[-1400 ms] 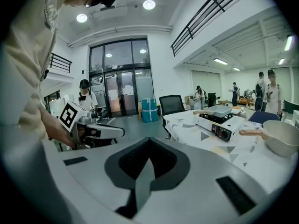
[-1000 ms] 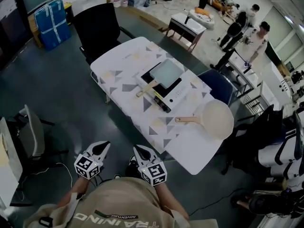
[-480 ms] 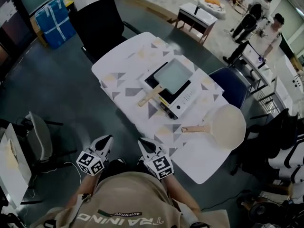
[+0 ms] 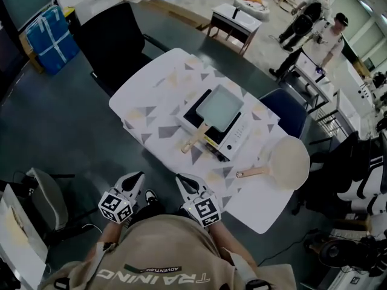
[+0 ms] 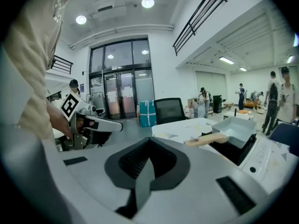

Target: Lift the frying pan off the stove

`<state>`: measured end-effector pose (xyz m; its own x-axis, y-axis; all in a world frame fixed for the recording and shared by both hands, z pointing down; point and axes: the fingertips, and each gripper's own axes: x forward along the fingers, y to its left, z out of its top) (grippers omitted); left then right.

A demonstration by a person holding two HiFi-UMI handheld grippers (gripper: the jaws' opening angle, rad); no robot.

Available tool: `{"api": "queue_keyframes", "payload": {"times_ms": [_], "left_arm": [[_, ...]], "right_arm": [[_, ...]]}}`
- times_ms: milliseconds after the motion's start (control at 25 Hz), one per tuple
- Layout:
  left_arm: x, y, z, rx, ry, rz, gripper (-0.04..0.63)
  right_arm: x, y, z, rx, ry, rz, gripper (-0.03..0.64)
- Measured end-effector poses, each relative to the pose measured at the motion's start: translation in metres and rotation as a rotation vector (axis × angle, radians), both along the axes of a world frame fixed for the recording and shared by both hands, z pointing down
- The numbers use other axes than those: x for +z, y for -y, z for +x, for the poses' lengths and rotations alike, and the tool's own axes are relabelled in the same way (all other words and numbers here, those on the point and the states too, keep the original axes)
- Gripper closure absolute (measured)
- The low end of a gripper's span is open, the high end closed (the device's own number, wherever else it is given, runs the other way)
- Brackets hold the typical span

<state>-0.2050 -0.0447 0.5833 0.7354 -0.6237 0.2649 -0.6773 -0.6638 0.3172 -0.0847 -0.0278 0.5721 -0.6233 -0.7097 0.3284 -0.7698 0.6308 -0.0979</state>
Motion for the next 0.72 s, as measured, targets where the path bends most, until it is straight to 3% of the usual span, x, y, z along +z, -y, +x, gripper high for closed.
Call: {"api": "queue_keyframes", "payload": {"times_ms": [160,360,720], "left_arm": [[-0.006,0.032,-0.009,0.1,0.01,0.047,0.595],[0.002,0.057,-0.018,0.216,0.012,0.05,0.595],[0.012,0.09,0.007,0.355,0.003,0.022,0.596]], "right_arm": [[-0.014,0.037,-0.001,0.115,-0.01,0.04,0.621],[-0.014,0.052,-0.003,0.283,0.015,0.011,0.621],[0.003,0.063,0.002,0.386,-0.014,-0.041,0.621]]}}
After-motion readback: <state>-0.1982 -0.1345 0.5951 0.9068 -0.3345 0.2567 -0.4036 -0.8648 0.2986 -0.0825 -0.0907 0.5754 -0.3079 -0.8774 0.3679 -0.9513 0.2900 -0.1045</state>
